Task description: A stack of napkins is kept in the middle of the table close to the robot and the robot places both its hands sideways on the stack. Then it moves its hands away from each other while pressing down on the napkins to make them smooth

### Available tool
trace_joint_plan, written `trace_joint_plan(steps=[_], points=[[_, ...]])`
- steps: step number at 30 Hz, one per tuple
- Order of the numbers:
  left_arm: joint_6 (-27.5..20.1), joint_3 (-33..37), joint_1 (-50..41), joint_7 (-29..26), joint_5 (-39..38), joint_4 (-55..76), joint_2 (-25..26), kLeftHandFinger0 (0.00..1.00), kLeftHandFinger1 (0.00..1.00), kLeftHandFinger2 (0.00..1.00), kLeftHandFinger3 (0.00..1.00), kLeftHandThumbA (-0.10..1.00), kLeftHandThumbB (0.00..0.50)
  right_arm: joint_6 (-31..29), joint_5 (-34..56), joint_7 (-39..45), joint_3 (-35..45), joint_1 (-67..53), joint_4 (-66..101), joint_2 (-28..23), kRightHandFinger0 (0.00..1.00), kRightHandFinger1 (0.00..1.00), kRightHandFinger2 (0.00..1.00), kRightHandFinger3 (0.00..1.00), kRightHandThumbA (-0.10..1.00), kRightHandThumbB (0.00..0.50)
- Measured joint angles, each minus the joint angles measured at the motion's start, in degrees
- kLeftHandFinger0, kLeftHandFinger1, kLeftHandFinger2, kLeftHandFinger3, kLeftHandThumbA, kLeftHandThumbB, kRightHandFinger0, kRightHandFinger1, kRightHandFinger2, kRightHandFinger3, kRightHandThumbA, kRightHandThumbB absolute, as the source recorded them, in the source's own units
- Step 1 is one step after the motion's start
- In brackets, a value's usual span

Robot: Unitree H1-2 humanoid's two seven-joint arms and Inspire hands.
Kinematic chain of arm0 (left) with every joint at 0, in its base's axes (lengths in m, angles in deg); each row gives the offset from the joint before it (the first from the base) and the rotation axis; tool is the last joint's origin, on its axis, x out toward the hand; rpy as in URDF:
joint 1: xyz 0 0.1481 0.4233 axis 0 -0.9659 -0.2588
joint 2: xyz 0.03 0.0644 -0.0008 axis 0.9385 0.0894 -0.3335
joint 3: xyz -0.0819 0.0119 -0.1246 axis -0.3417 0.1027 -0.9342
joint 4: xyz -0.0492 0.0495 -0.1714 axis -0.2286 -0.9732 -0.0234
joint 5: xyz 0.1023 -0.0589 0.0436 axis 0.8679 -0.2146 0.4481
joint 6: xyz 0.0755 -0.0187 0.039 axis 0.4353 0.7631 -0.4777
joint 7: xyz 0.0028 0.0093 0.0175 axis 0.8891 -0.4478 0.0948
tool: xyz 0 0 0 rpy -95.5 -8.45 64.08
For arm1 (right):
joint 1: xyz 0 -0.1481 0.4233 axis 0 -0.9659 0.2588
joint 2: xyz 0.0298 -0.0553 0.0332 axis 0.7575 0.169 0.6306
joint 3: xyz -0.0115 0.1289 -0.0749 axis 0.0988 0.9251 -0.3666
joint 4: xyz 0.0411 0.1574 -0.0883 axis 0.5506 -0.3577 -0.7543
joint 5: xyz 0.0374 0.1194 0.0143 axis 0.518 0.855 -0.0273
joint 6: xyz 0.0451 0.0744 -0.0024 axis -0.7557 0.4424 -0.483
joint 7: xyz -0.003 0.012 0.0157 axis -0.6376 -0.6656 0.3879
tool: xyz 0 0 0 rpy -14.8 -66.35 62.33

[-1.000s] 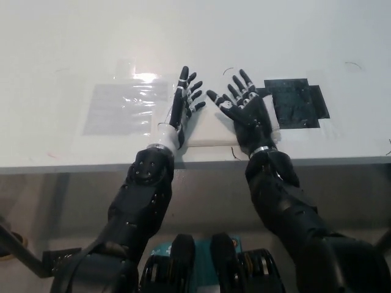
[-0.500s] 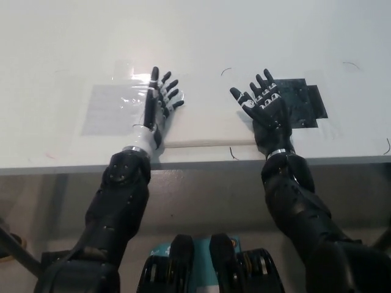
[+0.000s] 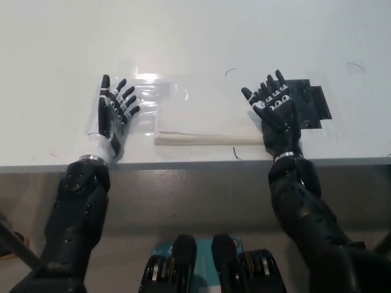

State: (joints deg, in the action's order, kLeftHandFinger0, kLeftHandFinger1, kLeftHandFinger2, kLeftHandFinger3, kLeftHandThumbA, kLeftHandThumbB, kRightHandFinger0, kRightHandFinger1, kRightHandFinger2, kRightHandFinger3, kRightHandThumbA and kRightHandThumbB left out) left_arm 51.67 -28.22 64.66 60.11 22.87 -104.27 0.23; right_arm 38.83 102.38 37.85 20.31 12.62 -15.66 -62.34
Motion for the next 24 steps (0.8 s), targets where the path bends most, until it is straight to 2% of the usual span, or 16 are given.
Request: trace_joint_plan(steps=[2,3,7,9,11,12,14,17,18,19,21,24], points=[[1.2,0.1,-1.0,0.1,-0.1,2.3,0.2,1.00,1.00,1.00,1.00,1.00,0.195,0.2,0.5,0.6,0.1,-1.5,3.6,0.1,1.00,1.00,1.00,1.00,1.00,0.164],[1.6,0.1,-1.4,0.1,-0.1,3.1,0.2,1.00,1.00,1.00,1.00,1.00,0.199,0.5,0.5,0.7,-0.1,-2.9,6.7,0.3,1.00,1.00,1.00,1.00,1.00,0.191],[2.5,0.3,-2.5,0.0,-0.1,5.6,0.2,1.00,1.00,1.00,1.00,1.00,0.210,1.6,0.5,0.7,-1.4,-8.4,16.3,1.2,1.00,1.00,1.00,1.00,1.00,0.199],[2.8,0.3,-3.2,0.0,-0.1,6.9,0.1,1.00,1.00,1.00,1.00,1.00,0.167,2.4,0.3,0.6,-2.3,-11.3,20.9,1.8,1.00,1.00,1.00,1.00,1.00,0.279],[3.0,0.4,-3.8,0.0,0.0,7.9,-0.1,1.00,1.00,1.00,1.00,1.00,0.162,2.9,0.3,0.5,-3.1,-13.6,24.6,2.2,1.00,1.00,1.00,1.00,1.00,0.300],[3.2,0.5,-4.3,0.0,0.0,8.6,-0.3,1.00,1.00,1.00,1.00,1.00,0.164,3.3,0.2,0.4,-3.6,-15.0,27.0,2.4,1.00,1.00,1.00,1.00,1.00,0.271],[3.4,0.7,-5.1,0.0,0.0,9.9,-0.6,1.00,1.00,1.00,1.00,1.00,0.175,3.9,0.1,0.3,-4.5,-17.4,31.0,2.9,1.00,1.00,1.00,1.00,1.00,0.244],[3.9,1.1,-6.9,0.0,0.0,12.9,-1.1,1.00,1.00,1.00,1.00,0.99,0.199,4.9,0.0,0.1,-6.1,-20.7,37.5,3.4,1.00,1.00,1.00,1.00,1.00,0.266],[4.2,1.4,-7.8,0.0,0.0,14.4,-1.4,1.00,1.00,1.00,1.00,1.00,0.206,5.3,-0.1,0.1,-6.8,-22.0,40.0,3.6,1.00,1.00,1.00,1.00,1.00,0.293],[4.3,1.5,-8.3,0.0,0.1,15.3,-1.6,1.00,1.00,1.00,1.00,1.00,0.221,5.5,-0.1,0.0,-7.2,-22.7,41.3,3.6,1.00,1.00,1.00,1.00,1.00,0.282],[4.6,2.2,-10.3,0.0,0.3,18.4,-2.0,1.00,1.00,1.00,1.00,1.00,0.207,6.0,-0.4,0.0,-8.3,-24.9,45.5,3.9,1.00,1.00,1.00,1.00,1.00,0.289],[5.2,3.6,-14.5,0.0,0.8,24.6,-2.5,1.00,1.00,1.00,1.00,1.00,0.252,7.0,-1.1,-0.1,-10.1,-28.4,52.0,4.0,1.00,1.00,1.00,1.00,1.00,0.224]])
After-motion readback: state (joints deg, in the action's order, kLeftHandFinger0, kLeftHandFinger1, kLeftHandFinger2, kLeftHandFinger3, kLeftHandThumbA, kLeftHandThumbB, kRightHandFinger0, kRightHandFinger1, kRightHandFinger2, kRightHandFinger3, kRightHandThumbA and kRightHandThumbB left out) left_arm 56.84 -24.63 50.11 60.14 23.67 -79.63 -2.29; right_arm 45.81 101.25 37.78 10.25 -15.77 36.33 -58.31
